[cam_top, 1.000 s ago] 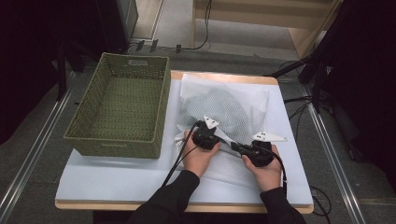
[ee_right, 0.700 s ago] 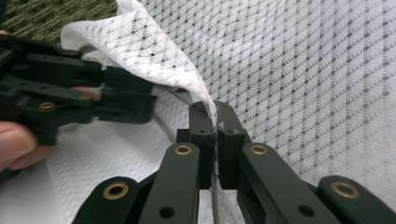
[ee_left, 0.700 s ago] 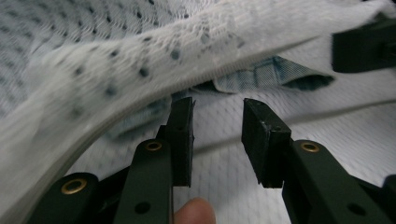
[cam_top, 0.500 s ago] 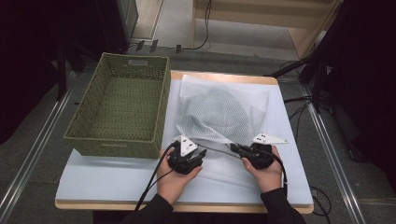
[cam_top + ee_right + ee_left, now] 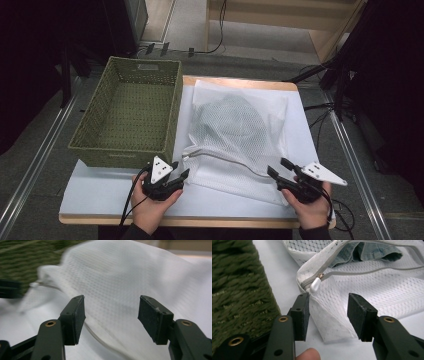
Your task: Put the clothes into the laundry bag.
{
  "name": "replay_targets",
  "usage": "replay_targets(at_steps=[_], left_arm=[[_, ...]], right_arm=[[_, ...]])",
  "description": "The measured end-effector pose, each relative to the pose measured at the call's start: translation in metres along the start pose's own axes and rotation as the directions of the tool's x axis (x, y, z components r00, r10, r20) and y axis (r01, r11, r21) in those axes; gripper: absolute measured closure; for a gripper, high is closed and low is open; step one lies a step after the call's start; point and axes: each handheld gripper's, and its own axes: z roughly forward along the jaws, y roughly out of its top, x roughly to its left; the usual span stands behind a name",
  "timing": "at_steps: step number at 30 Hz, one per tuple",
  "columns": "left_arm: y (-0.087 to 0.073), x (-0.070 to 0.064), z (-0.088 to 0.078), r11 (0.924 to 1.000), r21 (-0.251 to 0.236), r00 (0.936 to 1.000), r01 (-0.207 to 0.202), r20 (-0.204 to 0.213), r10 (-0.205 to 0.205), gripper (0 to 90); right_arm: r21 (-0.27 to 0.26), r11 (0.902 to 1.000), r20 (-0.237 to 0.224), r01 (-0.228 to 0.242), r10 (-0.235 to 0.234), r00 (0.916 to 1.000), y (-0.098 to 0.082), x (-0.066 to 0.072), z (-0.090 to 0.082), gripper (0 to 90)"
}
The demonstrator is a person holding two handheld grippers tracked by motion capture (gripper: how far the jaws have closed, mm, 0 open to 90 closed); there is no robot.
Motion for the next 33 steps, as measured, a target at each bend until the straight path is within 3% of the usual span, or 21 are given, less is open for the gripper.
replay_targets(at_steps=[2, 5, 8, 11, 13, 14, 17, 19, 22, 26, 28, 29, 30, 31, 32, 33], left_arm=[[-0.001, -0.003, 0.001, 1.0, 0.004, 0.9999, -0.009, -0.013, 0.009, 48.1], [-0.002, -0.008, 0.007, 0.9997, 0.025, 0.9999, -0.003, -0.014, 0.003, 43.0], [-0.002, -0.01, 0.016, 0.9971, 0.072, 0.9996, 0.027, -0.001, -0.027, 35.4], [-0.004, -0.01, 0.025, 0.9924, 0.121, 0.9991, 0.02, -0.04, -0.015, 36.0], [-0.003, -0.008, 0.027, 0.9904, 0.138, 0.9988, 0.015, -0.048, -0.009, 43.8], [-0.002, -0.007, 0.027, 0.9888, 0.148, 0.9995, 0.013, -0.029, -0.009, 53.0], [-0.003, -0.006, 0.027, 0.9854, 0.17, 0.9998, 0.001, 0.021, -0.004, 85.4], [-0.002, -0.006, 0.024, 0.9828, 0.185, 0.9976, -0.005, 0.068, -0.008, 90.0], [-0.004, -0.005, 0.017, 0.9803, 0.197, 0.9918, -0.016, 0.128, -0.009, 90.0], [-0.009, -0.002, 0.006, 0.9753, 0.221, 0.9773, -0.004, 0.207, -0.043, 90.0], [-0.015, -0.002, 0.004, 0.9663, 0.256, 0.9681, -0.027, 0.247, -0.039, 90.0], [-0.017, -0.001, 0.002, 0.9664, 0.253, 0.9619, -0.047, 0.272, -0.025, 90.0], [-0.017, 0.0, 0.0, 0.9704, 0.236, 0.9586, -0.052, 0.284, -0.018, 89.6], [-0.015, 0.004, -0.005, 0.9791, 0.199, 0.9564, -0.04, 0.291, -0.021, 85.7], [-0.014, 0.007, -0.009, 0.9866, 0.161, 0.9616, -0.023, 0.274, -0.022, 75.4], [-0.012, 0.009, -0.011, 0.9906, 0.137, 0.9669, -0.007, 0.253, -0.028, 63.1]], right_arm=[[0.029, 0.9985, 0.09, -0.047, 0.044, 0.995, -0.015, -0.009, -0.013, 38.5], [0.112, 0.9882, 0.153, -0.104, 0.086, 0.9844, -0.03, -0.021, -0.021, 34.3], [0.128, 0.9816, 0.159, -0.141, 0.12, 0.9799, -0.034, -0.027, -0.023, 34.0], [0.157, 0.9772, 0.162, -0.143, 0.117, 0.9798, -0.036, -0.026, -0.018, 38.7], [0.198, 0.9712, 0.171, -0.133, 0.1, 0.9802, -0.04, -0.026, -0.013, 51.3], [0.229, 0.9661, 0.168, -0.12, 0.082, 0.9824, -0.043, -0.027, -0.01, 56.2], [0.246, 0.965, 0.177, -0.09, 0.046, 0.9832, -0.044, -0.028, -0.011, 72.9], [0.249, 0.9641, 0.166, -0.093, 0.052, 0.9847, -0.042, -0.03, -0.012, 82.5], [0.255, 0.9637, 0.166, -0.077, 0.035, 0.9855, -0.04, -0.033, -0.013, 86.1], [0.206, 0.9738, 0.225, -0.095, 0.048, 0.9731, -0.035, -0.047, -0.022, 86.3], [0.205, 0.9733, 0.233, -0.103, 0.054, 0.971, -0.036, -0.052, -0.023, 85.2], [0.217, 0.9693, 0.234, -0.116, 0.063, 0.9701, -0.038, -0.056, -0.023, 82.2], [0.208, 0.9708, 0.239, -0.12, 0.068, 0.9686, -0.04, -0.058, -0.024, 74.6], [0.192, 0.9744, 0.254, -0.118, 0.067, 0.965, -0.041, -0.058, -0.026, 65.4], [0.144, 0.9839, 0.272, -0.106, 0.064, 0.9603, -0.04, -0.057, -0.031, 59.3], [0.093, 0.9909, 0.263, -0.098, 0.07, 0.9623, -0.037, -0.055, -0.037, 56.3]])
